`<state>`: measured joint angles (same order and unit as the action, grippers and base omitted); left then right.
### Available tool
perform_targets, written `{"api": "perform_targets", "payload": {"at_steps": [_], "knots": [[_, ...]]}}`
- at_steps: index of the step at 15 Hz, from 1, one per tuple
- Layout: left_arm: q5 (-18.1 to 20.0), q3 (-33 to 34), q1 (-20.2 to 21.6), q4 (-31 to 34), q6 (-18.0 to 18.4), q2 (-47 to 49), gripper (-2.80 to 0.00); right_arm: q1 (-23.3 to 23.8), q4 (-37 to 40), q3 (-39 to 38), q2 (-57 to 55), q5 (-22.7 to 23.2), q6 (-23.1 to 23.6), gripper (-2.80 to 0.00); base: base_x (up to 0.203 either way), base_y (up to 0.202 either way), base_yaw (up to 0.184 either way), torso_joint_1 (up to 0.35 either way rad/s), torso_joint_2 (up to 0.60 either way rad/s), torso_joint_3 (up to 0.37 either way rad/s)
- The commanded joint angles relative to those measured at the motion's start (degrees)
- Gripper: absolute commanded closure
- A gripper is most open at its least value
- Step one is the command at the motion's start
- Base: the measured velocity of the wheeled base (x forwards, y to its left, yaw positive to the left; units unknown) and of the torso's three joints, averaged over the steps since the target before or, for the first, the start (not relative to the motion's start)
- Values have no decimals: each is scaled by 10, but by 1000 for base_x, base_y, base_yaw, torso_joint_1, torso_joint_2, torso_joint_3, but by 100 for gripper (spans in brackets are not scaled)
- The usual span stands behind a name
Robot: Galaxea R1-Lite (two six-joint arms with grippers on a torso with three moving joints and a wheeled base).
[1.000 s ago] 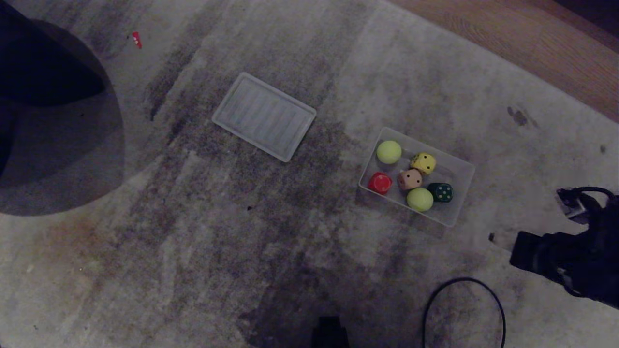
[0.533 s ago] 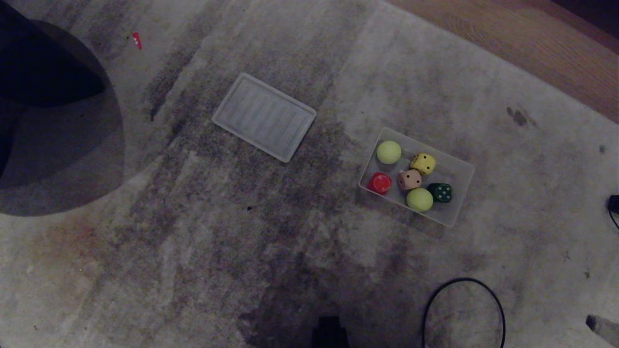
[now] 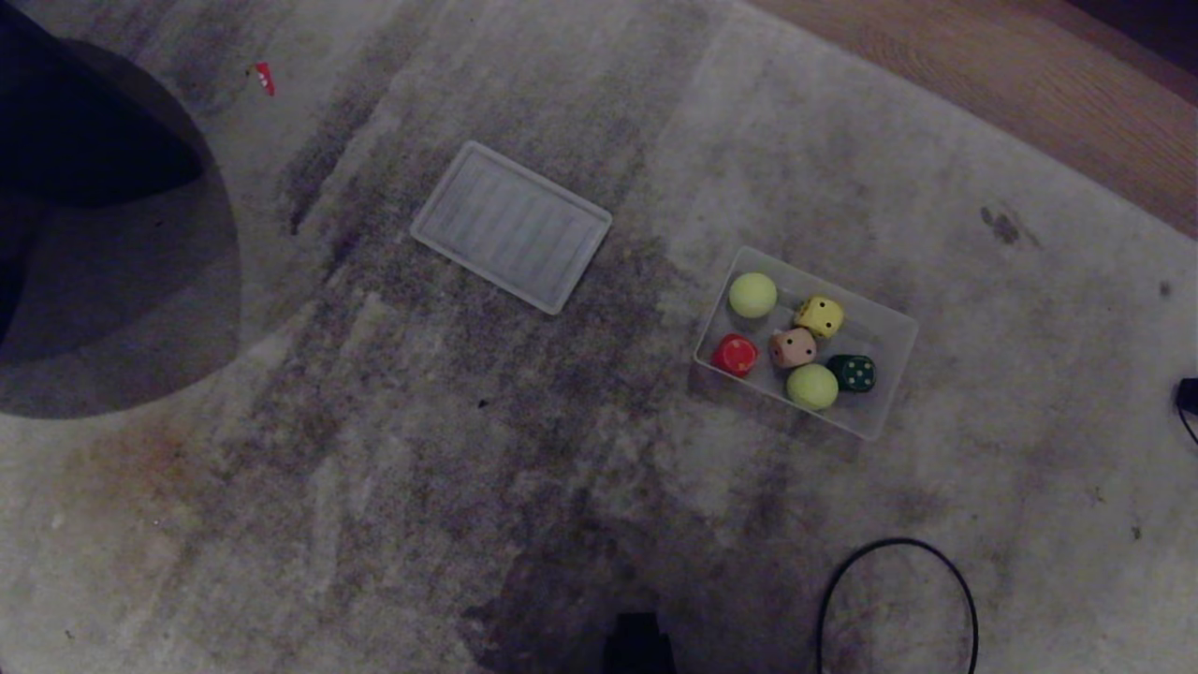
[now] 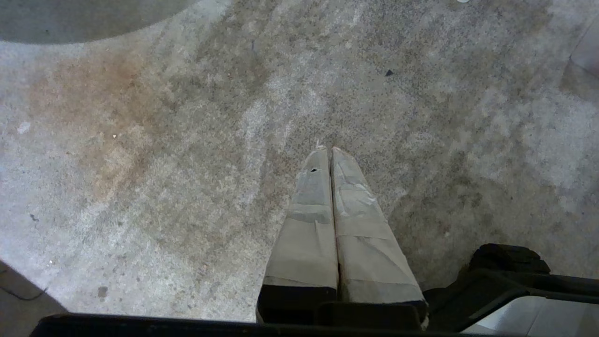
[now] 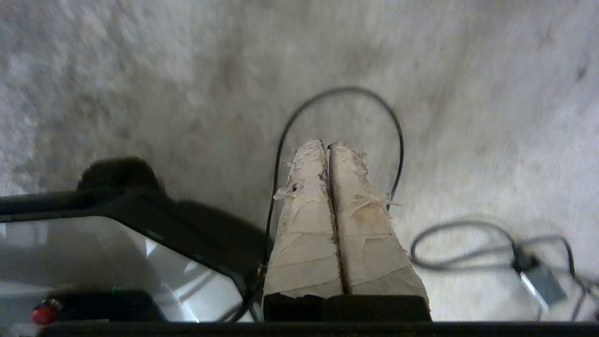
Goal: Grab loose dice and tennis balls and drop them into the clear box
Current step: Close the lid
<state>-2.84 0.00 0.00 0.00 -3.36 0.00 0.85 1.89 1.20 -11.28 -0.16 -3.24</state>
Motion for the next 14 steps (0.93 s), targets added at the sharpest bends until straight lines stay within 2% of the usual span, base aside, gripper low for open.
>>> {"api": "perform_targets", "payload": {"at_steps": [1,3,14], "knots": [[-1,1,0,0,-1,1,0,-9,-1,-6,100,0,4,0,0,0,0,0,0,0],[0,1,0,0,0,1,0,-14,-3,-7,113,-1,-8,0,0,0,0,0,0,0],[0,1,0,0,0,1,0,-14,-3,-7,113,-1,-8,0,0,0,0,0,0,0]]}}
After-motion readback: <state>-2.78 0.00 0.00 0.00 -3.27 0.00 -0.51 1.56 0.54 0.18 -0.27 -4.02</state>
